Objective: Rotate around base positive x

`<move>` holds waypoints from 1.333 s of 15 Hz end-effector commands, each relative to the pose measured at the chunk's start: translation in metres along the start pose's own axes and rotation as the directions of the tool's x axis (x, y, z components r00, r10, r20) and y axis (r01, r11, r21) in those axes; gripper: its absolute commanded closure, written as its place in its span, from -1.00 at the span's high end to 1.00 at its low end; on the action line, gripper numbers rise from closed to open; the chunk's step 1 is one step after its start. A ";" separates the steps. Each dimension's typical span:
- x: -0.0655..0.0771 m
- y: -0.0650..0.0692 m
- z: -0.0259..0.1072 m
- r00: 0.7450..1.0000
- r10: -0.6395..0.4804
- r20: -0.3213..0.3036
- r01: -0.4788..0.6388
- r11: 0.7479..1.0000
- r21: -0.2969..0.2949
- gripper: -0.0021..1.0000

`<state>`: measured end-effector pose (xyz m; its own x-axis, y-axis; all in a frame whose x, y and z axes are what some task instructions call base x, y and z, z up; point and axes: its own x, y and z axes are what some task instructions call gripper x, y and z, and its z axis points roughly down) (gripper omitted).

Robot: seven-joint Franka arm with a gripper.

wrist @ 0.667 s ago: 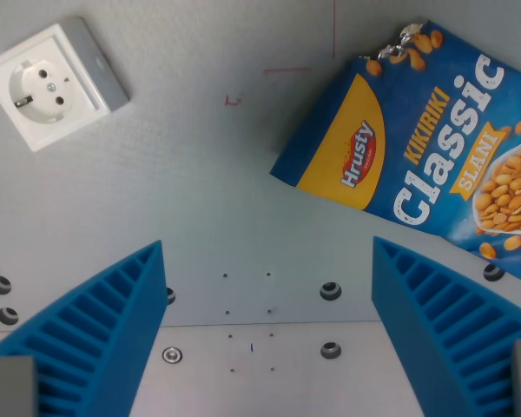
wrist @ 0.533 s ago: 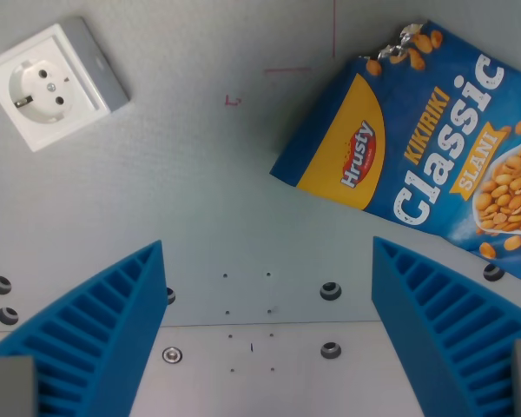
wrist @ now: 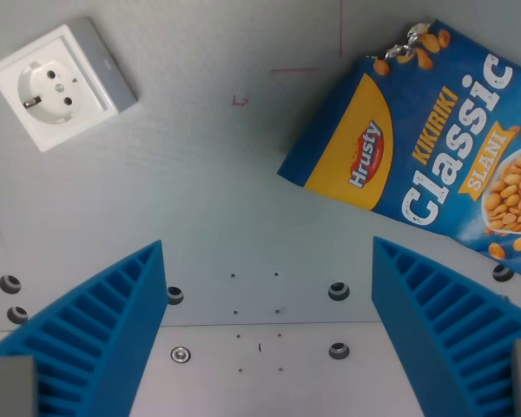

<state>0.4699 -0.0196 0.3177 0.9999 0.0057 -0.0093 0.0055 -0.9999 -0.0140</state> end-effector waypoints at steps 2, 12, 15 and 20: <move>0.000 0.003 -0.002 1.000 -0.006 -0.005 0.007 0.990 0.143 1.00; 0.000 0.003 -0.002 1.000 -0.007 -0.005 0.008 0.962 0.273 1.00; 0.000 0.003 -0.002 1.000 -0.007 -0.005 0.008 0.950 0.312 1.00; 0.000 0.003 -0.002 1.000 -0.007 -0.005 0.008 0.927 0.374 1.00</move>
<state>0.4707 -0.0172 0.3175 0.9999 -0.0097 0.0038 -0.0088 -0.9811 -0.1934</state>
